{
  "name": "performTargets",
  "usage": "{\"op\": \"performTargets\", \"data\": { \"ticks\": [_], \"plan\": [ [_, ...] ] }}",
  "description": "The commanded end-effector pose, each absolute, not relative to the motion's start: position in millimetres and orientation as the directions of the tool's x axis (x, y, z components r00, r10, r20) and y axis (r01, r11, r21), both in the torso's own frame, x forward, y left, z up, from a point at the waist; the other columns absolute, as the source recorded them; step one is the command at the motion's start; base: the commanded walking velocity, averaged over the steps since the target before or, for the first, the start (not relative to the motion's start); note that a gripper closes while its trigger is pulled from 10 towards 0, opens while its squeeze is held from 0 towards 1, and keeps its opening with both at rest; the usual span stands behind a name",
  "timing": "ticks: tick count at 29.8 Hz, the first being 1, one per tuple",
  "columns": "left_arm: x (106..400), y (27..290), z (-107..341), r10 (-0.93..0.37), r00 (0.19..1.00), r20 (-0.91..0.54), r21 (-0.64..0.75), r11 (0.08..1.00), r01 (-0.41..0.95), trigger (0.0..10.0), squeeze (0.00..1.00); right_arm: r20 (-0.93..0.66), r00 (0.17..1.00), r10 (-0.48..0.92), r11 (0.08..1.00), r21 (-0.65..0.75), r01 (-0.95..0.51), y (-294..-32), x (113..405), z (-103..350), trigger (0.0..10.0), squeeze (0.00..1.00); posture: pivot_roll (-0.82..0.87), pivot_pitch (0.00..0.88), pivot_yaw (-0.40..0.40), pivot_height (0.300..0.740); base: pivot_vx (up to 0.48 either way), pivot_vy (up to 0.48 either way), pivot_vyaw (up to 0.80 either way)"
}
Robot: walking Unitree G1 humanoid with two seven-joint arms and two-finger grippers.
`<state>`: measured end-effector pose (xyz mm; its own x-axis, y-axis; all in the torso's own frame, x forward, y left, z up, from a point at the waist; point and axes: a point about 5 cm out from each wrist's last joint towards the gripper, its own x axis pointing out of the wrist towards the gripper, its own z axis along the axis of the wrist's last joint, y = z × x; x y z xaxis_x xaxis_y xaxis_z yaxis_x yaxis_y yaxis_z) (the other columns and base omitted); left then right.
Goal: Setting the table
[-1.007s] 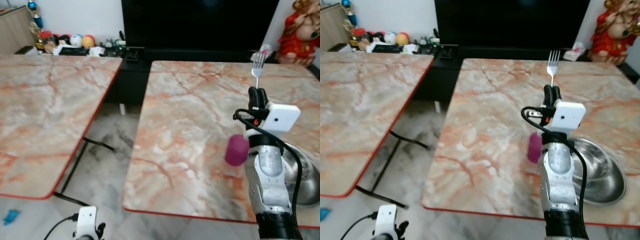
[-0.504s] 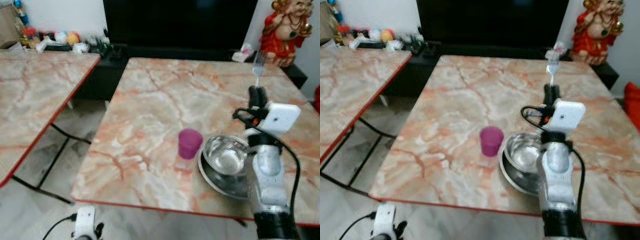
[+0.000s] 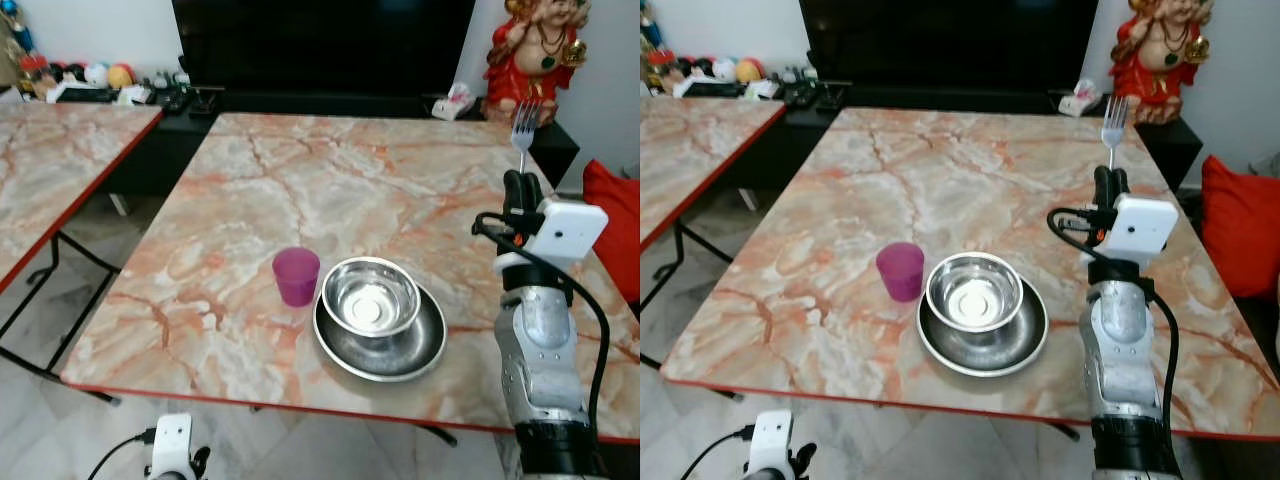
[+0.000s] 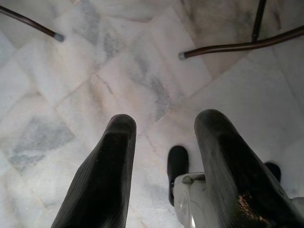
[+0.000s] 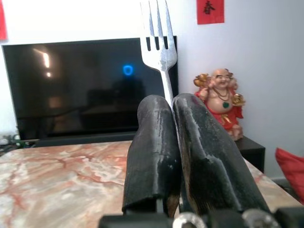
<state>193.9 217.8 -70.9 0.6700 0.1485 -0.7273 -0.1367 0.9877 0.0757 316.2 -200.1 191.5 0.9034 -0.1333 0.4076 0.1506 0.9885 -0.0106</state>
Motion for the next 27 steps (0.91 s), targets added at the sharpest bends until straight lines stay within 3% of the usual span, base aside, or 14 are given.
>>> {"op": "performTargets", "data": {
  "ticks": [1, 7, 18, 27],
  "plan": [
    [192.4, 222.2, -71.0, 0.158, 0.661, -0.734, 0.082, 0.986, -0.145, 10.0, 0.0, 0.411, 0.901, -0.137, 0.987, -0.016, 0.157, -200.1, 318.1, 196.9, 10.0, 0.0, 0.03, 0.008, 0.014, 0.74, 0.0, 0.0, 0.0],
    [192.6, 223.4, -70.8, 0.16, 0.659, -0.735, 0.084, 0.986, -0.146, 10.0, 0.0, 0.366, 0.913, -0.18, 0.977, -0.042, 0.21, -212.0, 319.9, 191.9, 10.0, 0.0, 0.03, 0.007, 0.019, 0.74, 0.0, 0.0, 0.0],
    [193.9, 227.1, -69.2, 0.163, 0.661, -0.733, 0.089, 0.985, -0.145, 10.0, 0.0, 0.074, 0.957, -0.282, 0.944, -0.154, 0.29, -258.3, 326.1, 174.7, 10.0, 0.0, 0.03, 0.01, 0.027, 0.74, 0.0, 0.0, 0.0],
    [195.3, 225.3, -69.1, 0.152, 0.661, -0.735, 0.085, 0.988, -0.133, 10.0, 0.0, -0.18, 0.955, -0.234, 0.968, -0.139, 0.21, -250.1, 322.3, 136.6, 10.0, 0.0, 0.03, 0.01, 0.039, 0.74, 0.0, 0.0, 0.0]
  ]
}}
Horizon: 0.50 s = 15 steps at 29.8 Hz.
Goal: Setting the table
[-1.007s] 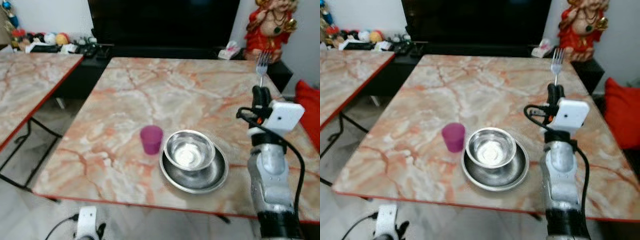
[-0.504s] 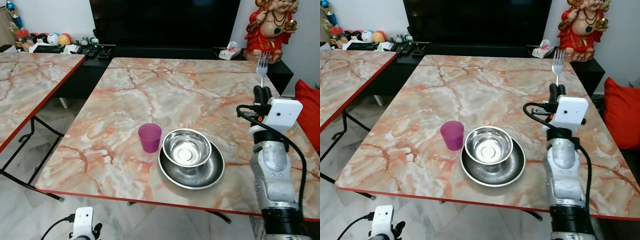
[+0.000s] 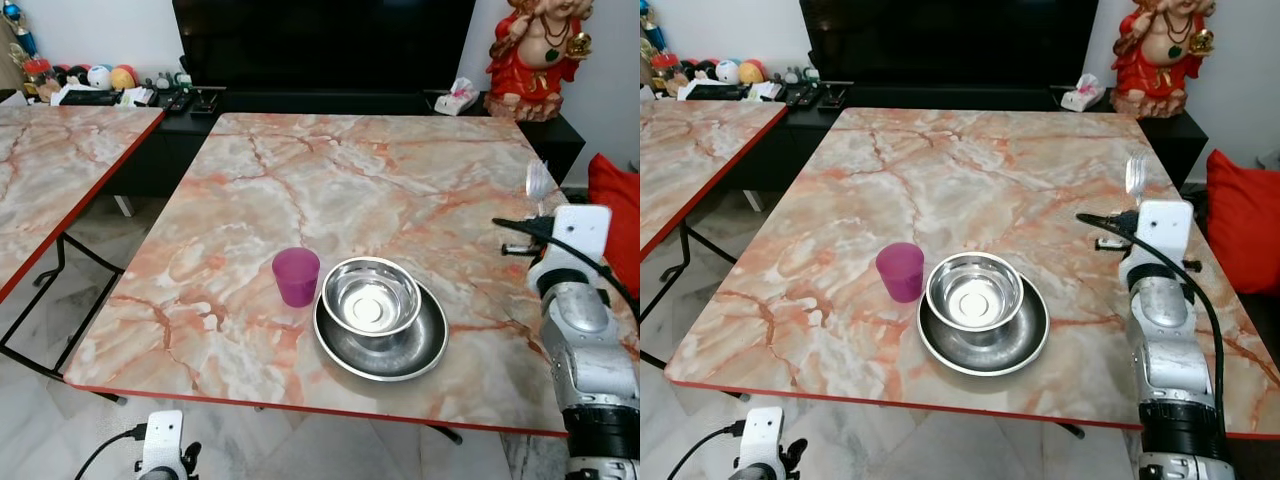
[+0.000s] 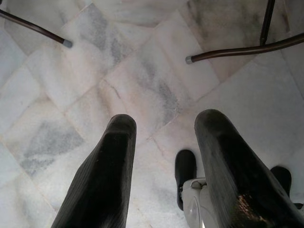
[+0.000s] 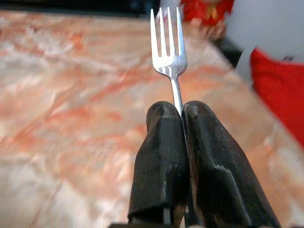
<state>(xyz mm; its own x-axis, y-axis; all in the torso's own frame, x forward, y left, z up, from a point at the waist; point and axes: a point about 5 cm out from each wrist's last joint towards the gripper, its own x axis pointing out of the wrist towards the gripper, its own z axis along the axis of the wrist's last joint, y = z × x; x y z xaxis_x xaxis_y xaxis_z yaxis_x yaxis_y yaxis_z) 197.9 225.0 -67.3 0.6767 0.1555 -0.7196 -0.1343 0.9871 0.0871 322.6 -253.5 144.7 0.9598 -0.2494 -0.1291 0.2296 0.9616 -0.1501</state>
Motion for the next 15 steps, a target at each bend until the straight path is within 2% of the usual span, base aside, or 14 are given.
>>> {"op": "performTargets", "data": {
  "ticks": [1, 5, 10, 15],
  "plan": [
    [195.4, 225.4, -69.0, 0.151, 0.661, -0.735, 0.084, 0.988, -0.132, 10.0, 0.0, -0.206, 0.952, -0.226, 0.969, -0.15, 0.197, -248.3, 321.9, 132.6, 10.0, 0.0, 0.03, 0.011, 0.04, 0.74, 0.0, 0.0, 0.0],
    [196.6, 226.3, -68.2, 0.152, 0.664, -0.732, 0.084, 0.987, -0.134, 10.0, 0.0, -0.297, 0.926, -0.235, 0.969, -0.147, 0.199, -248.3, 318.9, 117.9, 10.0, 0.0, 0.04, 0.012, 0.038, 0.74, 0.0, 0.0, 0.0],
    [196.4, 228.8, -67.7, 0.156, 0.662, -0.733, 0.087, 0.987, -0.136, 10.0, 0.0, -0.337, 0.906, -0.257, 0.965, -0.135, 0.223, -251.6, 316.9, 106.3, 10.0, 0.0, 0.04, 0.011, 0.04, 0.74, 0.0, 0.0, 0.0],
    [196.4, 228.9, -67.7, 0.155, 0.662, -0.734, 0.086, 0.987, -0.135, 10.0, 0.0, -0.389, 0.894, -0.222, 0.974, -0.123, 0.188, -244.8, 314.8, 92.4, 10.0, 0.0, 0.04, 0.013, 0.042, 0.74, 0.0, 0.0, 0.0]
  ]
}}
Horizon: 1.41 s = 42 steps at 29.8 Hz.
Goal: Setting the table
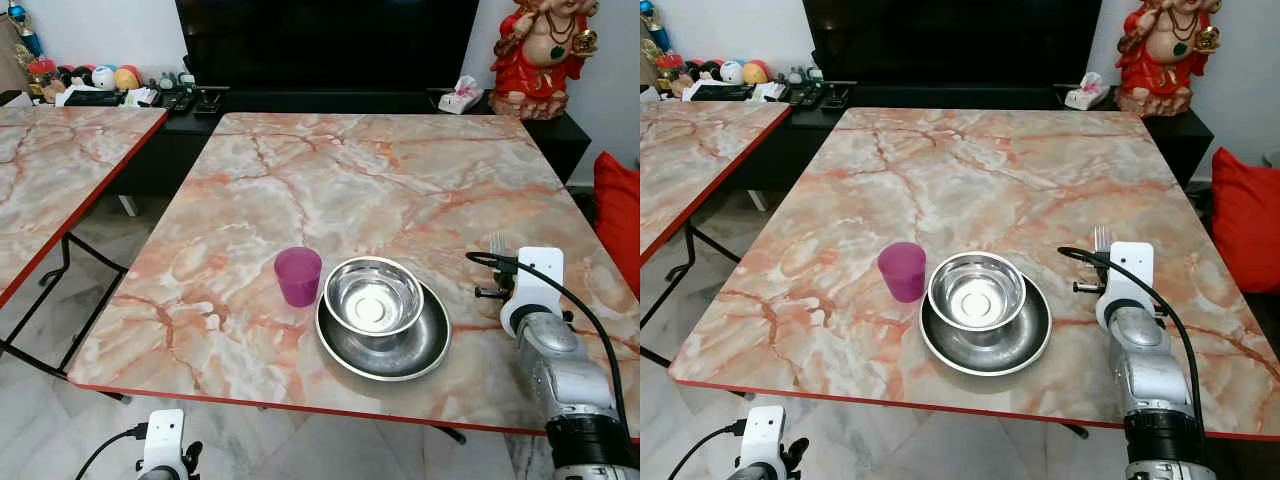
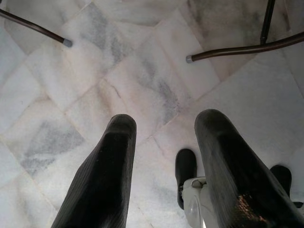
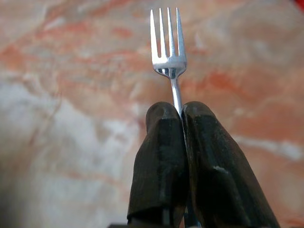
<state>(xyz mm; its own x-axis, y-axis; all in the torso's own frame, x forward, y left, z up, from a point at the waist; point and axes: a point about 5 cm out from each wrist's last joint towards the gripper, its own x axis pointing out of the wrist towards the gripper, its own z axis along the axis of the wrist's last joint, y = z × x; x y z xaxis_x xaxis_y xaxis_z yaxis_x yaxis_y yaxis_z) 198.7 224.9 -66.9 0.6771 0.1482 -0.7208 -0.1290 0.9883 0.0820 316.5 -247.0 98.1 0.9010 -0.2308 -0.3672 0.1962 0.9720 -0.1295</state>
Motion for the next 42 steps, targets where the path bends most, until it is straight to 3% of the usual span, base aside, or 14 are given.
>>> {"op": "performTargets", "data": {
  "ticks": [1, 10, 24, 42],
  "plan": [
    [196.5, 228.9, -67.7, 0.153, 0.662, -0.734, 0.085, 0.987, -0.134, 10.0, 0.0, -0.404, 0.89, -0.211, 0.977, -0.126, 0.175, -242.9, 313.9, 88.0, 10.0, 0.0, 0.05, 0.013, 0.042, 0.74, 0.0, 0.0, 0.0],
    [196.4, 229.6, -67.5, 0.152, 0.662, -0.734, 0.085, 0.987, -0.133, 10.0, 0.0, -0.46, 0.863, -0.211, 0.977, -0.101, 0.186, -238.2, 313.3, 72.4, 10.0, 0.0, 0.05, 0.013, 0.043, 0.74, 0.0, 0.0, 0.0],
    [198.7, 229.1, -66.4, 0.149, 0.666, -0.731, 0.085, 0.988, -0.128, 10.0, 0.0, -0.433, 0.887, -0.159, 0.987, -0.073, 0.141, -213.7, 327.7, 84.6, 10.0, 0.0, 0.05, 0.015, 0.048, 0.74, 0.0, 0.0, 0.0],
    [197.9, 228.0, -67.1, 0.146, 0.665, -0.733, 0.081, 0.989, -0.128, 10.0, 0.0, -0.483, 0.854, -0.194, 0.98, -0.061, 0.188, -212.2, 327.8, 76.3, 10.0, 0.0, 0.05, 0.017, 0.042, 0.74, 0.0, 0.0, 0.0]
  ]
}}
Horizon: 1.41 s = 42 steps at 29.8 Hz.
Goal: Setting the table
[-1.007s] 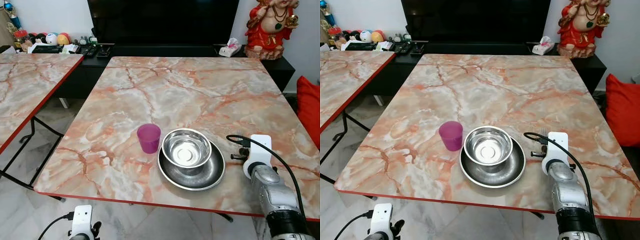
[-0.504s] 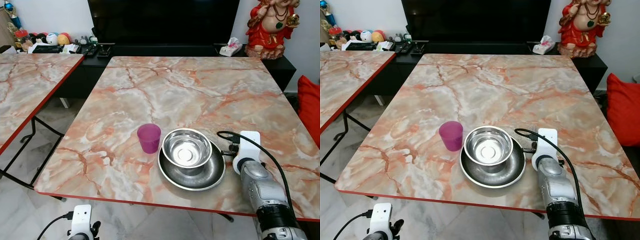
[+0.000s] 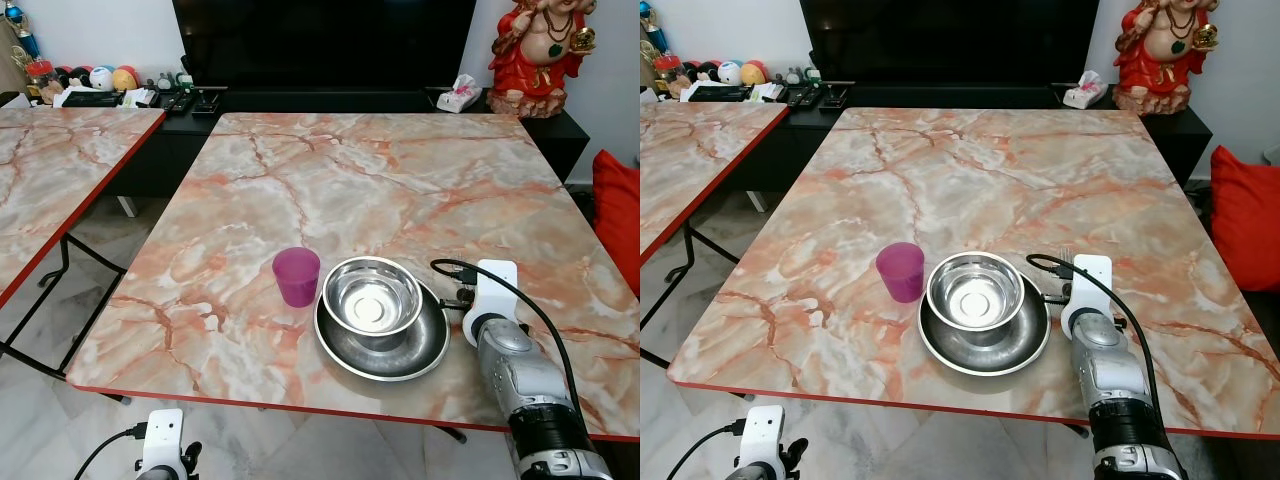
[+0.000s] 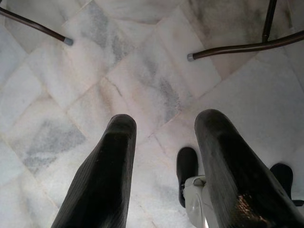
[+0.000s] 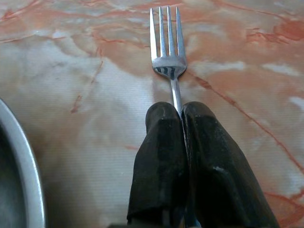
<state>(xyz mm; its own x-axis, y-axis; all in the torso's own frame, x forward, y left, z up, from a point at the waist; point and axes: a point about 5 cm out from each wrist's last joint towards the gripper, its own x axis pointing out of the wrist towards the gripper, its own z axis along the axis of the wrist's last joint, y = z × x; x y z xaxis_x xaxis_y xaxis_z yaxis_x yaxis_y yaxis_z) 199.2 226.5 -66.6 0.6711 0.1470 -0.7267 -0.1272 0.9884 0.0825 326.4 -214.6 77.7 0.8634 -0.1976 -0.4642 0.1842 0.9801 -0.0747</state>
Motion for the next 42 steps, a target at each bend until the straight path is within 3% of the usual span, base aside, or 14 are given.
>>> {"op": "performTargets", "data": {
  "ticks": [1, 18, 19, 20, 21, 22, 23, 35, 38, 40, 41, 42],
  "plan": [
    [198.0, 227.8, -67.1, 0.145, 0.665, -0.732, 0.08, 0.989, -0.127, 10.0, 0.0, -0.483, 0.855, -0.192, 0.981, -0.061, 0.185, -211.3, 328.3, 76.9, 10.0, 0.0, 0.05, 0.018, 0.043, 0.74, 0.0, 0.0, 0.0],
    [197.6, 226.9, -67.5, 0.146, 0.664, -0.733, 0.081, 0.988, -0.128, 10.0, 0.0, -0.489, 0.854, -0.177, 0.983, -0.055, 0.173, -205.7, 327.8, 76.1, 10.0, 0.0, 0.05, 0.018, 0.039, 0.74, 0.0, 0.0, 0.0],
    [197.7, 226.8, -67.5, 0.145, 0.665, -0.733, 0.08, 0.989, -0.128, 10.0, 0.0, -0.489, 0.855, -0.175, 0.984, -0.055, 0.171, -205.2, 327.9, 76.3, 10.0, 0.11, 0.05, 0.018, 0.039, 0.74, 0.0, 0.0, 0.0],
    [197.9, 226.7, -67.4, 0.145, 0.665, -0.733, 0.08, 0.989, -0.128, 10.0, 0.0, -0.489, 0.855, -0.174, 0.984, -0.054, 0.169, -204.9, 328.1, 76.4, 10.0, 0.11, 0.05, 0.018, 0.039, 0.74, 0.0, 0.0, 0.0],
    [197.9, 226.7, -67.4, 0.145, 0.665, -0.733, 0.08, 0.989, -0.127, 10.0, 0.0, -0.489, 0.855, -0.174, 0.984, -0.054, 0.169, -204.9, 328.0, 76.4, 10.0, 0.41, 0.05, 0.018, 0.039, 0.74, 0.0, 0.0, 0.0],
    [197.9, 226.9, -67.4, 0.145, 0.665, -0.733, 0.08, 0.989, -0.128, 10.0, 0.0, -0.489, 0.855, -0.173, 0.984, -0.053, 0.169, -204.9, 328.0, 76.4, 10.0, 0.49, 0.05, 0.018, 0.038, 0.74, 0.0, 0.0, 0.0],
    [197.7, 227.3, -67.4, 0.146, 0.664, -0.734, 0.08, 0.988, -0.129, 10.0, 0.0, -0.49, 0.855, -0.171, 0.985, -0.054, 0.166, -204.6, 328.1, 76.3, 10.0, 0.74, 0.05, 0.018, 0.038, 0.74, 0.0, 0.0, 0.0],
    [197.4, 227.7, -67.5, 0.148, 0.663, -0.734, 0.082, 0.988, -0.129, 10.0, 0.0, -0.491, 0.855, -0.168, 0.985, -0.054, 0.162, -203.9, 328.1, 76.0, 10.0, 0.71, 0.05, 0.018, 0.039, 0.74, 0.0, 0.0, 0.0],
    [197.8, 226.5, -67.6, 0.145, 0.663, -0.734, 0.081, 0.989, -0.127, 10.0, 0.0, -0.488, 0.856, -0.17, 0.985, -0.054, 0.165, -203.7, 328.5, 76.7, 10.0, 0.55, 0.05, 0.018, 0.039, 0.74, 0.0, 0.0, 0.0],
    [197.8, 226.4, -67.6, 0.145, 0.663, -0.734, 0.08, 0.989, -0.127, 10.0, 0.0, -0.488, 0.856, -0.17, 0.985, -0.054, 0.165, -203.7, 328.6, 76.7, 10.0, 0.55, 0.05, 0.018, 0.039, 0.74, 0.0, 0.0, 0.0],
    [197.7, 226.3, -67.7, 0.145, 0.663, -0.735, 0.081, 0.989, -0.127, 10.0, 0.0, -0.487, 0.856, -0.17, 0.985, -0.054, 0.165, -203.7, 328.6, 76.8, 10.0, 0.0, 0.05, 0.018, 0.038, 0.74, 0.0, 0.0, 0.0],
    [197.4, 225.6, -68.0, 0.142, 0.662, -0.736, 0.085, 0.989, -0.119, 10.0, 0.0, -0.483, 0.859, -0.169, 0.985, -0.051, 0.165, -203.7, 329.0, 77.7, 10.0, 0.0, 0.05, 0.018, 0.038, 0.74, 0.0, 0.0, 0.0]
  ]
}}
